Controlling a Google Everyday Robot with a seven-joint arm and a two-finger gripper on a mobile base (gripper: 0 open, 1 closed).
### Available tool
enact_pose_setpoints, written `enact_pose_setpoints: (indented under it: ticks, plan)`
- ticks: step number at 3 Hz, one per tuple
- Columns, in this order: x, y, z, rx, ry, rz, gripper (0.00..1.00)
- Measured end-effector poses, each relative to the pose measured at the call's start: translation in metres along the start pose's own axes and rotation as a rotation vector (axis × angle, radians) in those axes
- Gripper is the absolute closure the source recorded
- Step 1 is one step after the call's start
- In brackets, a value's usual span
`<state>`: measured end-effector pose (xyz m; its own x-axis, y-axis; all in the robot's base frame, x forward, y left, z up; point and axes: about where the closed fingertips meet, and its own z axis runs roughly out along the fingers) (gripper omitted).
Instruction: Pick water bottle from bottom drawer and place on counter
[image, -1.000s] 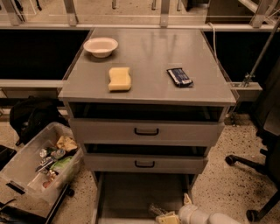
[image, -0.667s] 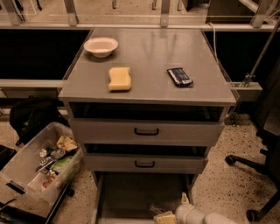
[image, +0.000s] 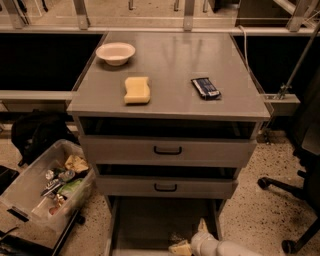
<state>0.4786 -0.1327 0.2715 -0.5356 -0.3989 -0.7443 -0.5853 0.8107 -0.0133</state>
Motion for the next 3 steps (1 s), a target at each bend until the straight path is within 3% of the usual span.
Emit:
enact_pose_setpoints:
  ticks: [1,2,3]
  plan:
    - [0.011,0.017,0.05,0.011,0.03,-0.042,0.0]
    - [0.011,0.018,0.05,0.012,0.031,-0.042,0.0]
    - [0.06,0.017,0.09,0.024,0.117,-0.004,0.0]
